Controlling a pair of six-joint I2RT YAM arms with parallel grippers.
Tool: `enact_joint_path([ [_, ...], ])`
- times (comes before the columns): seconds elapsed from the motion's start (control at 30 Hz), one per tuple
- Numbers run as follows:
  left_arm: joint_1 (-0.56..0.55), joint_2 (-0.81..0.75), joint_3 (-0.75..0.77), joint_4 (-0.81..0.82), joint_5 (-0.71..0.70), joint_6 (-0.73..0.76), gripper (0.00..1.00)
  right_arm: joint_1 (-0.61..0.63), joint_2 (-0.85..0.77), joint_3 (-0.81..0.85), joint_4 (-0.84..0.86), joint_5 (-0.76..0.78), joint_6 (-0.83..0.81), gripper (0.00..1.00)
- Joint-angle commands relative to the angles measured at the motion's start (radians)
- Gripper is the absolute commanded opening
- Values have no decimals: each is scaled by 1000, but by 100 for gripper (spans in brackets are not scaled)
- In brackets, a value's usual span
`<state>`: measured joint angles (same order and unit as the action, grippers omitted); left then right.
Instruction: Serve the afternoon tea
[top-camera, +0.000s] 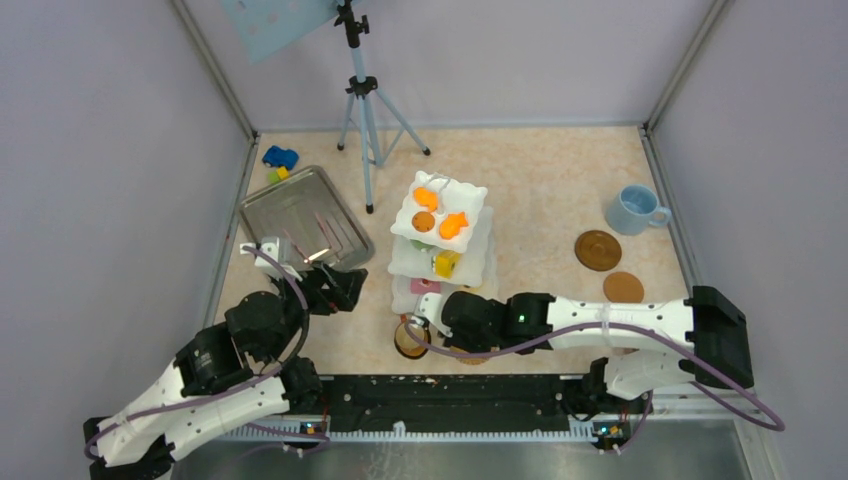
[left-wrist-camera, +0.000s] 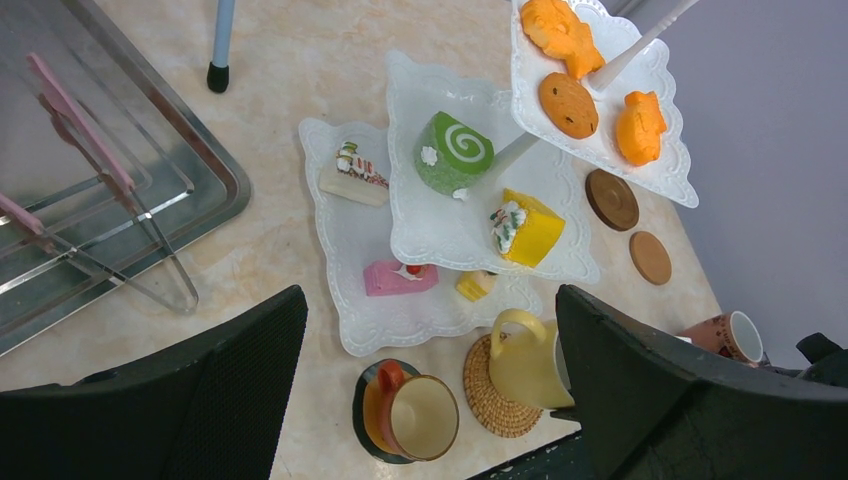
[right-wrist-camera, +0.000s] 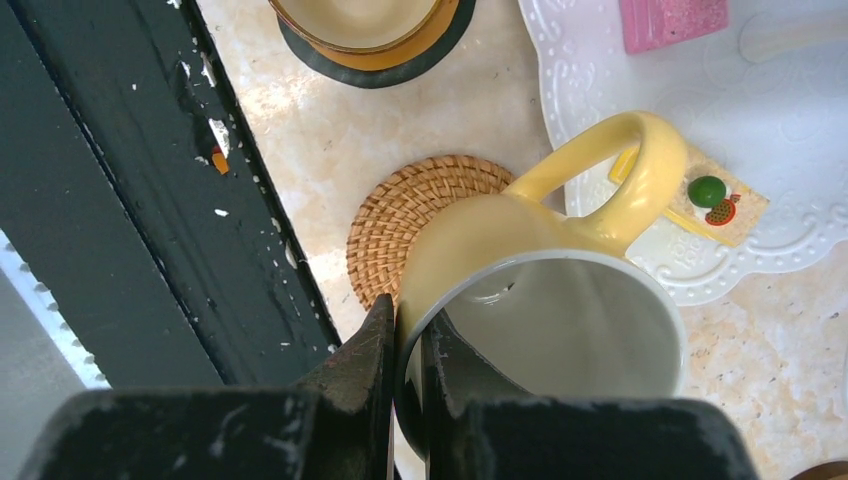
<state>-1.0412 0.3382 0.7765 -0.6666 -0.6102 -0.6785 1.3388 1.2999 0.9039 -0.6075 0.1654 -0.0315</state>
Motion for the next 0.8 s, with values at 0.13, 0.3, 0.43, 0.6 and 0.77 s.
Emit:
enact_joint_path([
  [0.13,1,-5,16,9,5,-2,99,-3,4,34,47,30,72,0],
  [0.3,2,1,16,12,4,3,99,-5,15,13,78,39,76,6],
  [0.43,3,0,18,7,5,0,99,-4,35,19,65,29,79,14],
  [0.6,2,-3,17,2,1,-1,99,-5,25,48,25,31,81,24],
  [0.77,2,3,14,7,0,1,99,-3,-28,121,-44,46,78,95],
])
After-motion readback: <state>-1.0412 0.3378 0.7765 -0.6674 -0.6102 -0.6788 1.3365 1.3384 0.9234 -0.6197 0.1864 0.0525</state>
